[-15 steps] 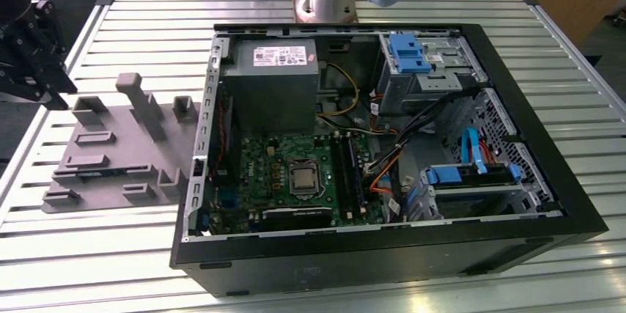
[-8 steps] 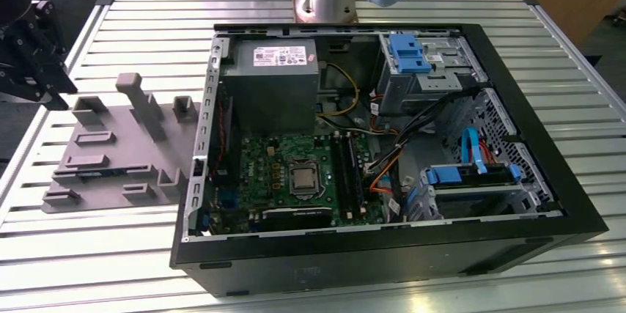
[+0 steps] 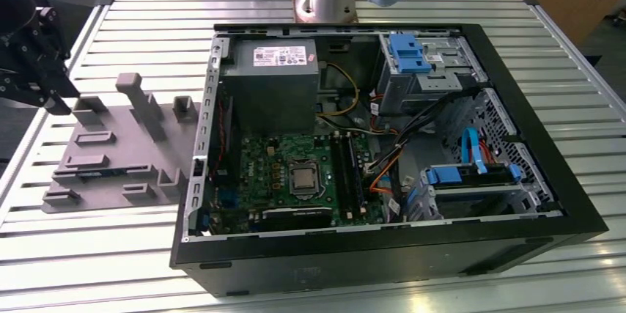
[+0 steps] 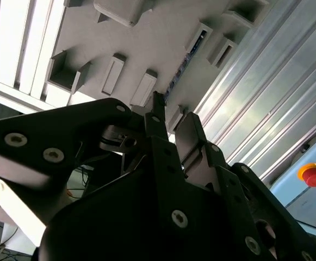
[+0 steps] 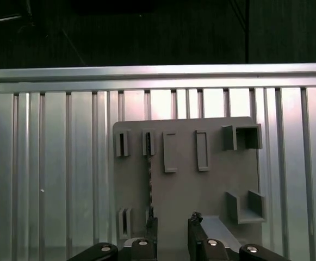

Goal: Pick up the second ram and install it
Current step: 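Pick up the second ram and move it above second insertion slot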

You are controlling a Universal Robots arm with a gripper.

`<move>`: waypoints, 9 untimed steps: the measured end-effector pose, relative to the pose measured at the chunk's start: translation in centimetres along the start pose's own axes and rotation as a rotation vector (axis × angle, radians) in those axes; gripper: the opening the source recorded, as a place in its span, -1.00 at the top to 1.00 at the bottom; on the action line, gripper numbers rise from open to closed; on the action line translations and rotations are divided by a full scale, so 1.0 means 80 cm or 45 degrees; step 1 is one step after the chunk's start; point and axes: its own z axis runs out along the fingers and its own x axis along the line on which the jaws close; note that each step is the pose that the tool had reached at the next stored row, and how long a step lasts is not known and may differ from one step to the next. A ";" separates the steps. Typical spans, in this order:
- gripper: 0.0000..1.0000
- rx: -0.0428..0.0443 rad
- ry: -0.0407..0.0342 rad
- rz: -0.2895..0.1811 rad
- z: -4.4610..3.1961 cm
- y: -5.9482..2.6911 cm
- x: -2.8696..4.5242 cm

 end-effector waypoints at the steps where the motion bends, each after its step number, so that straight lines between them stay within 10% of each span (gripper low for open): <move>1: 0.29 0.000 0.0002 0.000 0.0015 0.000 0.0011; 9: 0.15 0.002 0.0001 0.000 0.0170 0.002 0.0102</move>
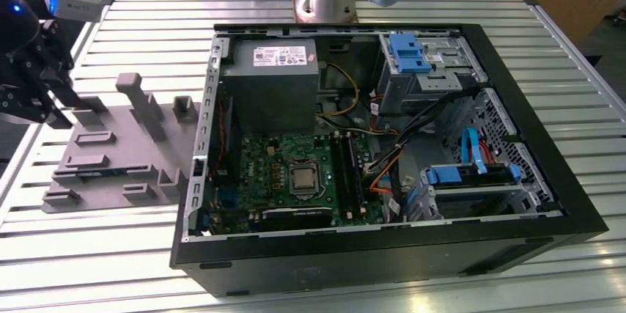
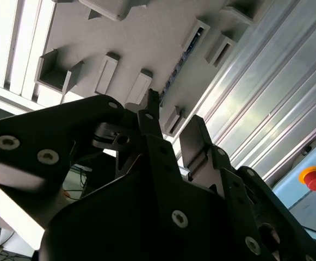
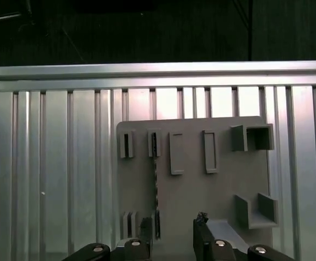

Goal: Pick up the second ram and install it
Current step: 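Pick up the second ram and move it above second insertion slot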

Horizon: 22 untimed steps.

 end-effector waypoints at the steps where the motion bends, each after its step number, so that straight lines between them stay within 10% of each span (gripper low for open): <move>1: 0.15 0.001 -0.0002 0.000 0.0024 0.000 0.0007; 22: 0.15 0.006 0.0002 0.000 0.0356 0.002 0.0090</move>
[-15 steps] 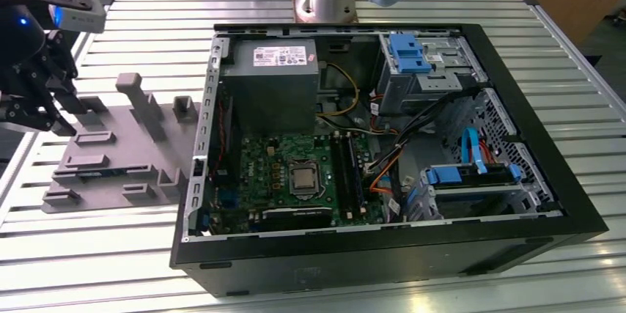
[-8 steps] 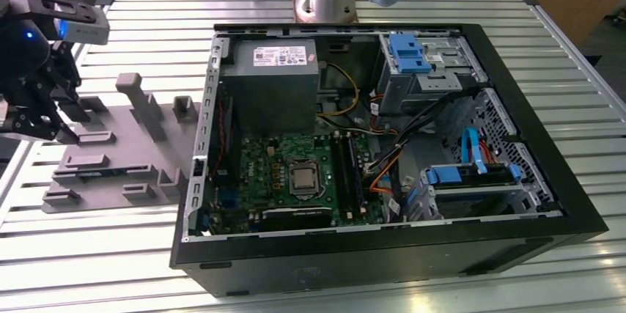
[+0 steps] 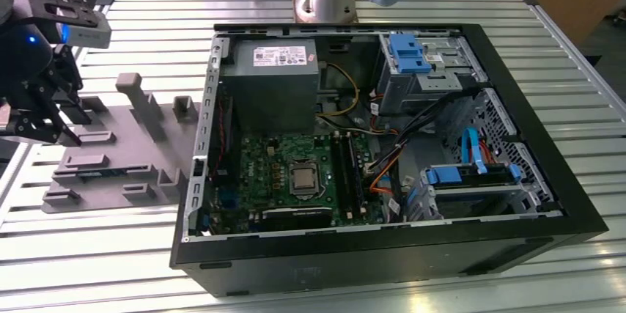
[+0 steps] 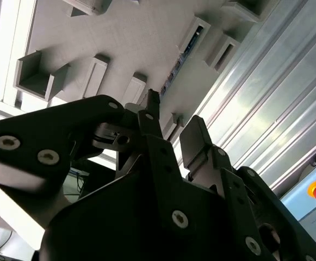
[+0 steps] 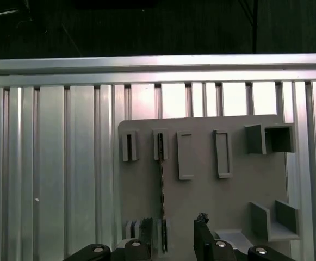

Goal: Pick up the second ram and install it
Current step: 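Pick up the second ram and move it above second insertion slot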

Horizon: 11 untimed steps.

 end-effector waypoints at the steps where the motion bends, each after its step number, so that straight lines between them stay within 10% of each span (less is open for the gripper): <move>1: 0.15 0.000 0.0003 0.000 0.0003 0.000 0.0001; 11: 0.15 0.000 0.0008 -0.021 0.0130 0.003 0.0015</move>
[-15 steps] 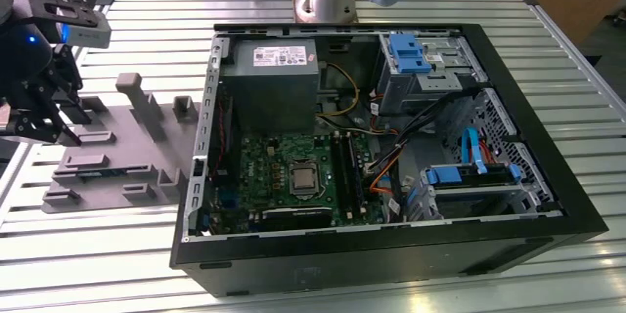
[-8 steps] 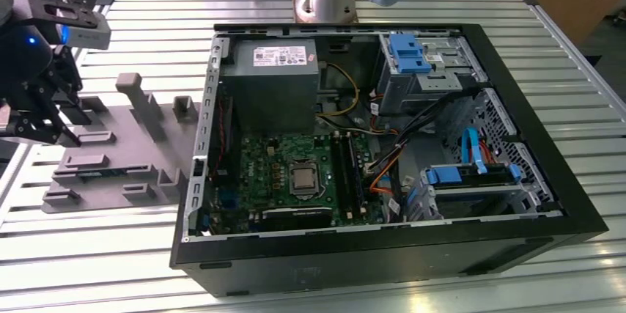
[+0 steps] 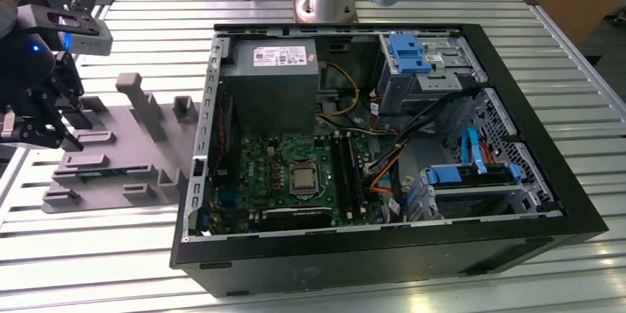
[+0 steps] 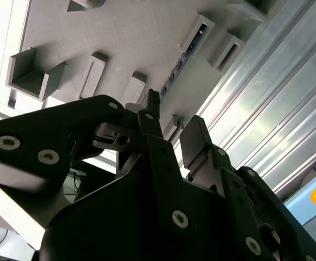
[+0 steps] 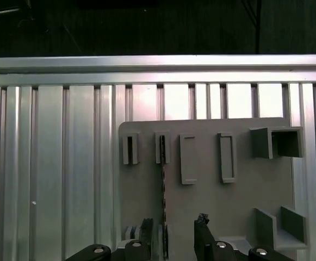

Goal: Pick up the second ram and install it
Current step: 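Pick up the second ram and move it above second insertion slot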

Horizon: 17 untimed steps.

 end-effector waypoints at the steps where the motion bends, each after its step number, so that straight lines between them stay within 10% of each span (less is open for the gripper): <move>1: 0.15 0.000 0.0002 -0.004 0.0003 0.000 0.0001; 17: 0.15 0.001 0.0014 -0.005 0.0219 0.001 0.0014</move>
